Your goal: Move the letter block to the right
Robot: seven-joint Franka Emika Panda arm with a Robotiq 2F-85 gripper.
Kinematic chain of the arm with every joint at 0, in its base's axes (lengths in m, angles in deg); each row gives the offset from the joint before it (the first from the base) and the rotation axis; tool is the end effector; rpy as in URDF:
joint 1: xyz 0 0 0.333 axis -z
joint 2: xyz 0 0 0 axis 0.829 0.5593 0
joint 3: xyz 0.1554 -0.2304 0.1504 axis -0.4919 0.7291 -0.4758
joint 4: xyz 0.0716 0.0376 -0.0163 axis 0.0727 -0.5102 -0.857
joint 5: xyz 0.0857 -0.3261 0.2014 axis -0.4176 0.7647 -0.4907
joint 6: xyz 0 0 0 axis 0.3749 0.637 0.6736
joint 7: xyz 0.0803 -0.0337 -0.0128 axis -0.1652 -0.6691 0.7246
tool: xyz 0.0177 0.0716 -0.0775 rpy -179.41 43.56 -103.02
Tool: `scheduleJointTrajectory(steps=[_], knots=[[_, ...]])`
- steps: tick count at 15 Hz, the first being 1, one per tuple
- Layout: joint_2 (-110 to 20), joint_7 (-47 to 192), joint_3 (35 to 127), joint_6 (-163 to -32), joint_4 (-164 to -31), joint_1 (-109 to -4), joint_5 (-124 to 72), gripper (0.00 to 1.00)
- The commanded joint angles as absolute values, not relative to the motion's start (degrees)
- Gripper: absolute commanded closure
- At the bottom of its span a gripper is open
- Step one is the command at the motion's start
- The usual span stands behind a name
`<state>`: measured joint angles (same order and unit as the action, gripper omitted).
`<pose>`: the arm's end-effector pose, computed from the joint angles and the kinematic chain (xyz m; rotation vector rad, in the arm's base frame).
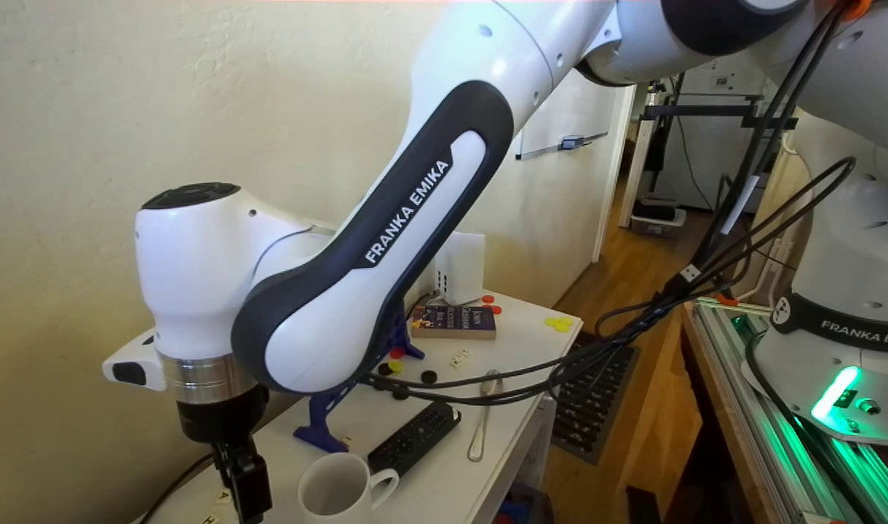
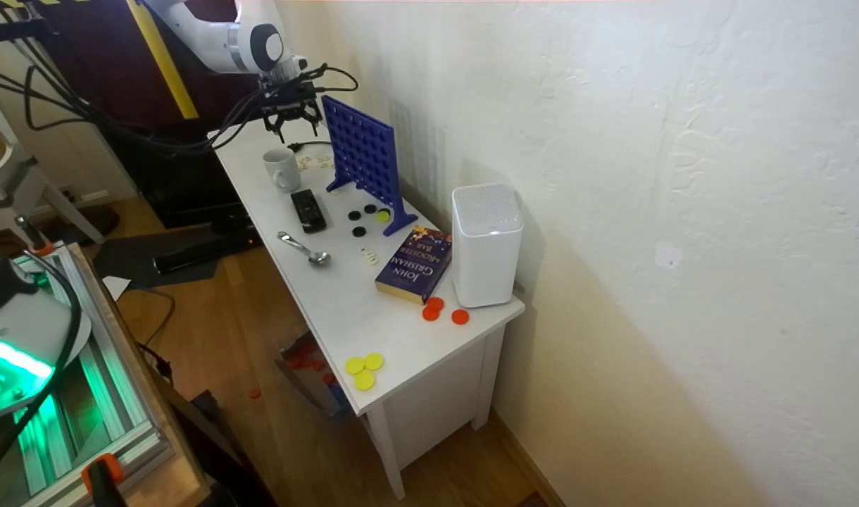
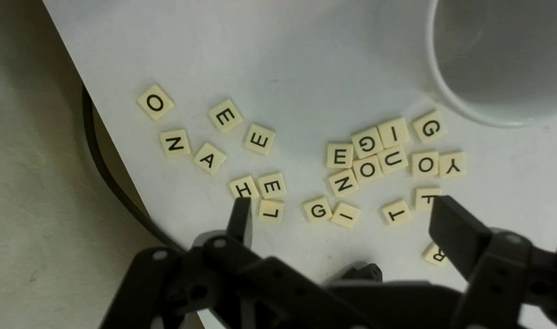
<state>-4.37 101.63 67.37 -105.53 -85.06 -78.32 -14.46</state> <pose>0.6314 0.3659 0.1157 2.6624 1.6216 0.1692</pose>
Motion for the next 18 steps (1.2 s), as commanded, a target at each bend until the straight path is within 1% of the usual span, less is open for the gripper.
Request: scheduleJointTrajectory(steps=[1, 8, 9, 10, 12, 13, 14, 15, 16, 17, 18], knots=[[-1.0, 101.8, 67.3, -103.3, -80.0, -78.2, -12.7, 0.0], [3.4, 102.3, 67.5, -101.5, -74.8, -78.4, -12.8, 0.0], [4.0, 102.4, 67.5, -101.2, -74.3, -78.4, -12.9, 0.02], [4.5, 102.5, 67.6, -100.9, -73.7, -78.4, -12.9, 0.12], [5.7, 103.0, 67.4, -100.3, -72.2, -78.3, -13.0, 0.18], [6.3, 103.3, 67.4, -99.9, -71.4, -78.3, -13.1, 0.26], [6.9, 103.6, 67.2, -99.7, -70.6, -78.2, -13.2, 0.24], [7.5, 103.8, 67.3, -99.5, -69.8, -78.2, -13.2, 0.28], [8.1, 104.0, 67.4, -99.3, -69.1, -78.1, -13.2, 0.3], [8.7, 104.3, 67.3, -98.9, -68.3, -78.0, -13.3, 0.28], [9.3, 104.5, 67.3, -98.6, -67.4, -77.9, -13.4, 0.31]])
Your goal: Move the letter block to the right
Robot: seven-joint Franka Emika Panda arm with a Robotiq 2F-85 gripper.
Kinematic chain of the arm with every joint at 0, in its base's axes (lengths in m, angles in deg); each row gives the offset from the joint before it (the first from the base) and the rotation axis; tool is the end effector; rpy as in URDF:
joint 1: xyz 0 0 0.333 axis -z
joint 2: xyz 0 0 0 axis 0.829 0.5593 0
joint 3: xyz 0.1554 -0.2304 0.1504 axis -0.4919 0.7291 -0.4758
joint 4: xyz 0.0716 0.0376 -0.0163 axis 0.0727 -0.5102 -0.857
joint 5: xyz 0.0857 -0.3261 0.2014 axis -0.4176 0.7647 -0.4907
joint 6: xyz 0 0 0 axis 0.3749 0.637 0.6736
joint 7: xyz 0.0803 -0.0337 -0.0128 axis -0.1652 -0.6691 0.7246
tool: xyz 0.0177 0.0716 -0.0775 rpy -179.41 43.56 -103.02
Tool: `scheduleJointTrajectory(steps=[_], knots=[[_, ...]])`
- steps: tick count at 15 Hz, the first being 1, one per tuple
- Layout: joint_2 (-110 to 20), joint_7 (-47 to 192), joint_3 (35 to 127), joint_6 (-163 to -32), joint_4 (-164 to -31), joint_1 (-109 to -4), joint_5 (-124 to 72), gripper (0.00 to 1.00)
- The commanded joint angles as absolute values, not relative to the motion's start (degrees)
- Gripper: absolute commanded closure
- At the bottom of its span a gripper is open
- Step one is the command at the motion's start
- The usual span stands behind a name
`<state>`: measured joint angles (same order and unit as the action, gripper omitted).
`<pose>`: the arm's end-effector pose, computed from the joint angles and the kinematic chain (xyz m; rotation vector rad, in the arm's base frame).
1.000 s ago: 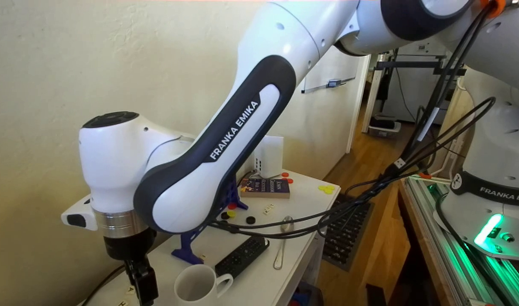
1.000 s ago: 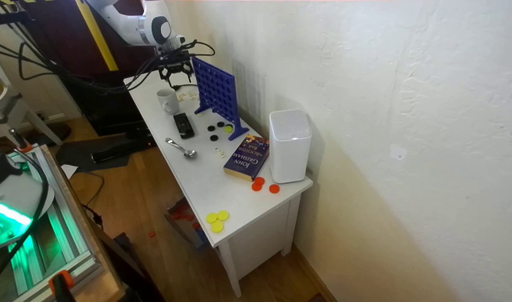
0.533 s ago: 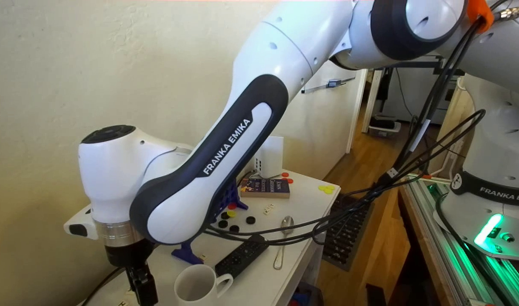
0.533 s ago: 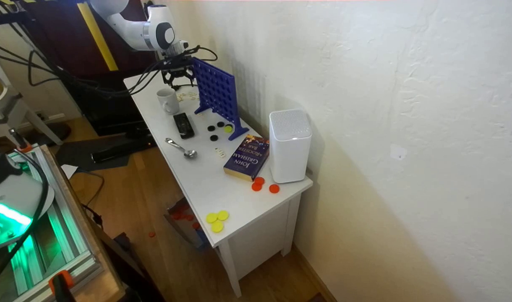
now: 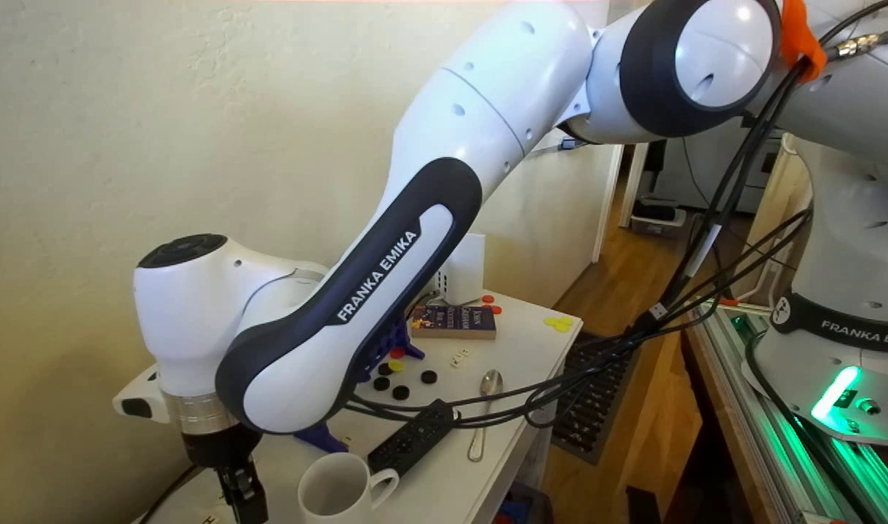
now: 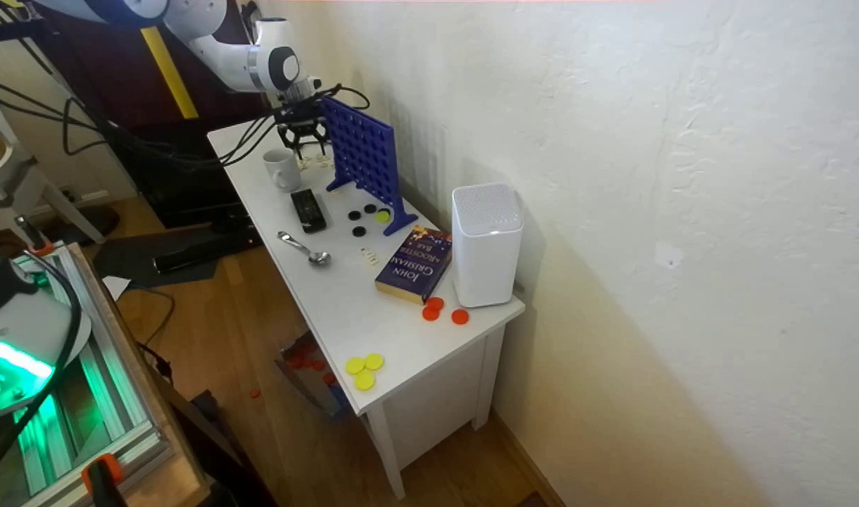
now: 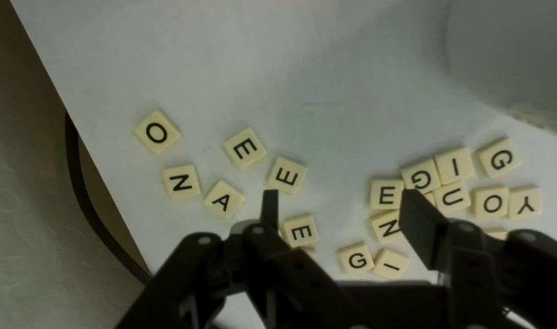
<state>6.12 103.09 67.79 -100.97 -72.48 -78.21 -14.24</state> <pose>0.6555 0.3587 0.0646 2.6661 1.6043 0.0988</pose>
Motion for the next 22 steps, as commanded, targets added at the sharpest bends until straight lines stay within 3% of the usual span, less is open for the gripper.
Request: scheduleJointTrajectory(steps=[1, 7, 13, 17, 22], knots=[[9.9, 104.8, 67.3, -98.2, -66.5, -77.8, -13.5, 0.31], [13.5, 106.7, 67.0, -95.6, -60.9, -77.4, -14.1, 0.31], [16.3, 108.0, 66.6, -92.9, -56.1, -77.4, -14.9, 0.42], [17.9, 108.6, 66.1, -91.4, -53.5, -77.5, -15.4, 0.42], [19.6, 108.9, 65.4, -89.6, -50.7, -77.7, -16.2, 0.53]])
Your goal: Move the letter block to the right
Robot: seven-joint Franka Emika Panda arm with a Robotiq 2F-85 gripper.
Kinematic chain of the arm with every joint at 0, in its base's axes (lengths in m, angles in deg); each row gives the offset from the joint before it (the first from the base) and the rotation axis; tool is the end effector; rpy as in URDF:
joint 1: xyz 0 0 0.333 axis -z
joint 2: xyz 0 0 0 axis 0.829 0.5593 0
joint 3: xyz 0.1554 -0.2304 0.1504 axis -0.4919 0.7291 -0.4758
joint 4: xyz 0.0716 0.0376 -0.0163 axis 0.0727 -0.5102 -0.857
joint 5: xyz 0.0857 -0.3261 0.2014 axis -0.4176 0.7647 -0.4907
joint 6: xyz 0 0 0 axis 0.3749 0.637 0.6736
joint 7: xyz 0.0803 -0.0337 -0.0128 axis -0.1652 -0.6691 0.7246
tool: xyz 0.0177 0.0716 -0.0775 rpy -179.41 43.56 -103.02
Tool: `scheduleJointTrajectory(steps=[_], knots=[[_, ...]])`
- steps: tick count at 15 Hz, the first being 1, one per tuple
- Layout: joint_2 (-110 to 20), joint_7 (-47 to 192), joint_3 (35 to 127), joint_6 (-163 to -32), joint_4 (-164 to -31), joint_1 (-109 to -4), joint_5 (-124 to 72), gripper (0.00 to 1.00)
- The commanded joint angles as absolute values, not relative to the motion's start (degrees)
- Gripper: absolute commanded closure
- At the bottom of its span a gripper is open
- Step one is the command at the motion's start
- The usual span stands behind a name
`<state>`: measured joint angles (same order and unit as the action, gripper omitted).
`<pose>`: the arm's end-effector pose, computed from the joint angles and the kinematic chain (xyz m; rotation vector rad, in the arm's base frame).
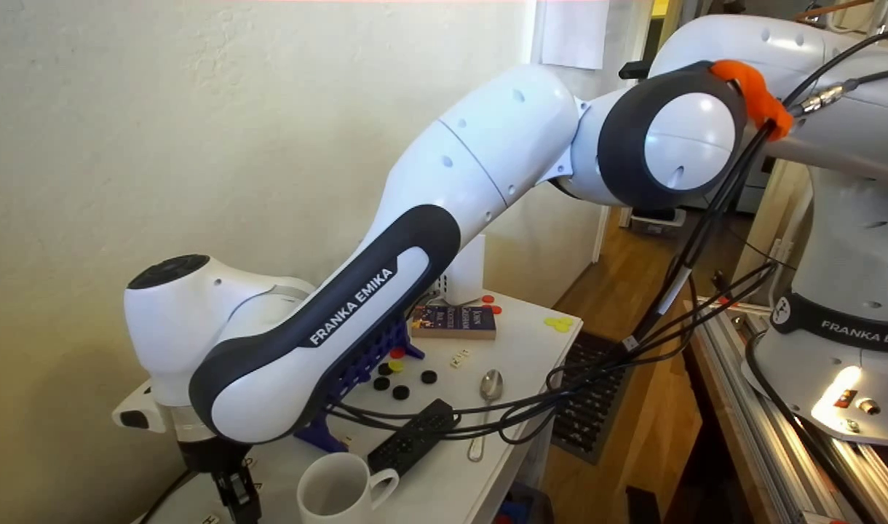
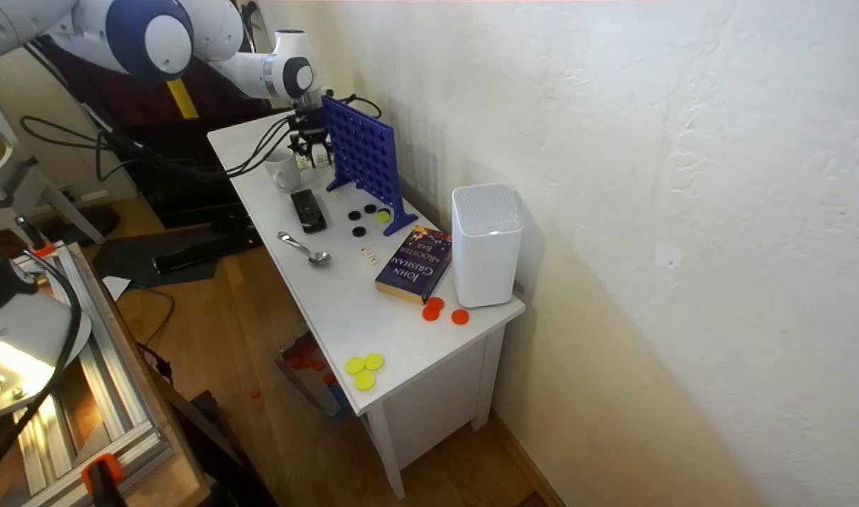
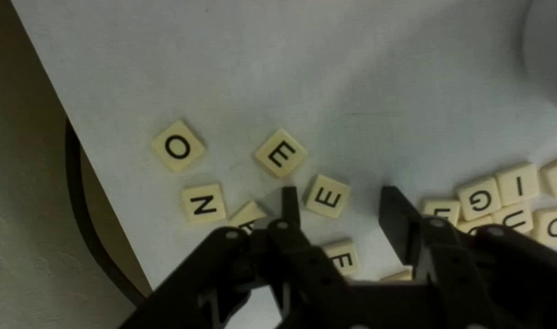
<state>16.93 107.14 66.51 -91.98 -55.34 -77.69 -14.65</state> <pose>0.6817 0.3518 0.0369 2.6693 1.6258 0.0245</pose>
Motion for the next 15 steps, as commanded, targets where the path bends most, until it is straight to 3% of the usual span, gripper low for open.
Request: scheduleJointTrajectory(steps=[1, 9, 12, 15], knots=[[19.9, 108.9, 65.4, -89.3, -50.2, -77.8, -16.3, 0.52], [19.4, 108.0, 64.8, -89.4, -51.0, -77.4, -15.8, 0.64], [19.1, 107.9, 64.9, -89.9, -51.7, -77.2, -15.7, 0.55], [18.8, 107.8, 65.0, -90.2, -52.2, -77.1, -15.6, 0.55]])
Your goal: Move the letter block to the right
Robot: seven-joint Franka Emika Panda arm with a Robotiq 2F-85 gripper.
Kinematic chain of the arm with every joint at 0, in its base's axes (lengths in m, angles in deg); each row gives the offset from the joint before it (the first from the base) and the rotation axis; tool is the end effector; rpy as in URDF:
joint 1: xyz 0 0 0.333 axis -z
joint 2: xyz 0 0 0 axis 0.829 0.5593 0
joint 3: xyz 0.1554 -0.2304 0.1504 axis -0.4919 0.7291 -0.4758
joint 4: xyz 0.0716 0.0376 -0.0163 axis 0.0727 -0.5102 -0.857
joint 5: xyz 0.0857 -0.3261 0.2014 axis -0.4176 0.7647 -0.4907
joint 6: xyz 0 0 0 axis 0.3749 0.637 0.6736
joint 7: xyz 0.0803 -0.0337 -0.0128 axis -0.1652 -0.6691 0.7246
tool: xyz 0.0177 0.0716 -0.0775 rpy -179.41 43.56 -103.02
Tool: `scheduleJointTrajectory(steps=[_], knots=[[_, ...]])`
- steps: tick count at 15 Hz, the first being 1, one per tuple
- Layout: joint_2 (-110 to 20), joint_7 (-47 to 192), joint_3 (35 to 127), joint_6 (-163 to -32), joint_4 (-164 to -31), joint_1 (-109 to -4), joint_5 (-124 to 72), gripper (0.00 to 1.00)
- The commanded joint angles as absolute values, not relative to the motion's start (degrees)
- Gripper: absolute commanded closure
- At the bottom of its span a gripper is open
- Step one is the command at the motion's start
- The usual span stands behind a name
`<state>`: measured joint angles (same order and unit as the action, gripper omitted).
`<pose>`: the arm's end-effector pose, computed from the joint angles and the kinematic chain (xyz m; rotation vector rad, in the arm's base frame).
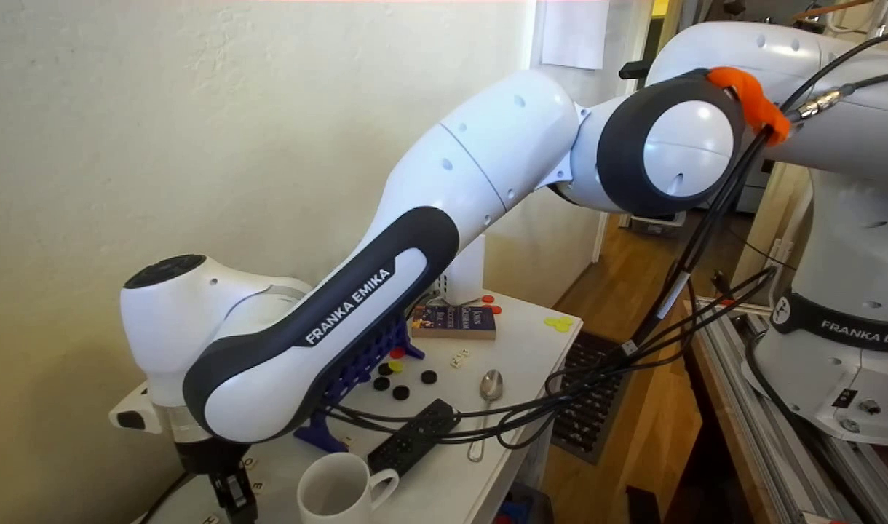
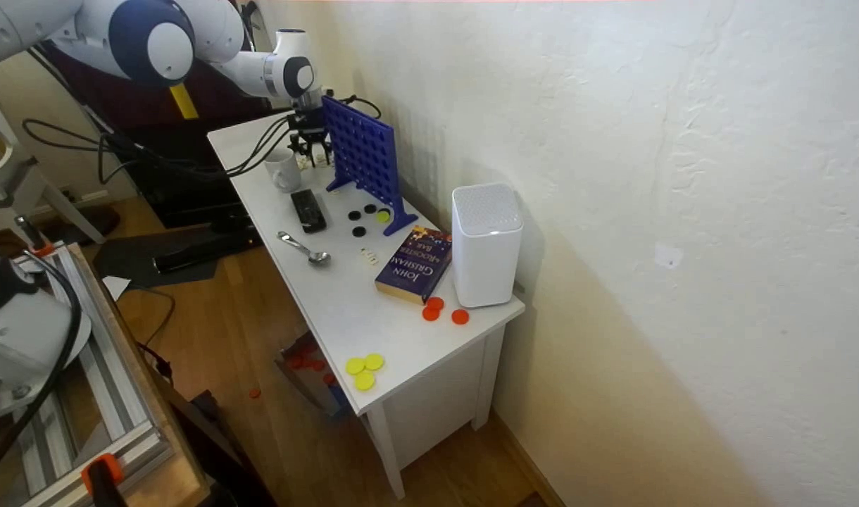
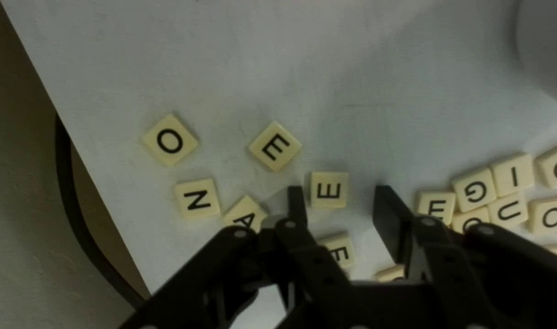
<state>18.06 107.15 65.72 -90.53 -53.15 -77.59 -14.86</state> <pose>0.6832 0.3540 0.0372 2.6883 1.6216 0.0163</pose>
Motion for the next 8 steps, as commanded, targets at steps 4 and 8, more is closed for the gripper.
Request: scheduleJointTrajectory(steps=[4, 8], knots=[[18.6, 107.7, 65.1, -90.4, -52.5, -77.0, -15.5, 0.59], [18.5, 107.8, 65.2, -90.3, -52.8, -76.9, -15.4, 0.57]])
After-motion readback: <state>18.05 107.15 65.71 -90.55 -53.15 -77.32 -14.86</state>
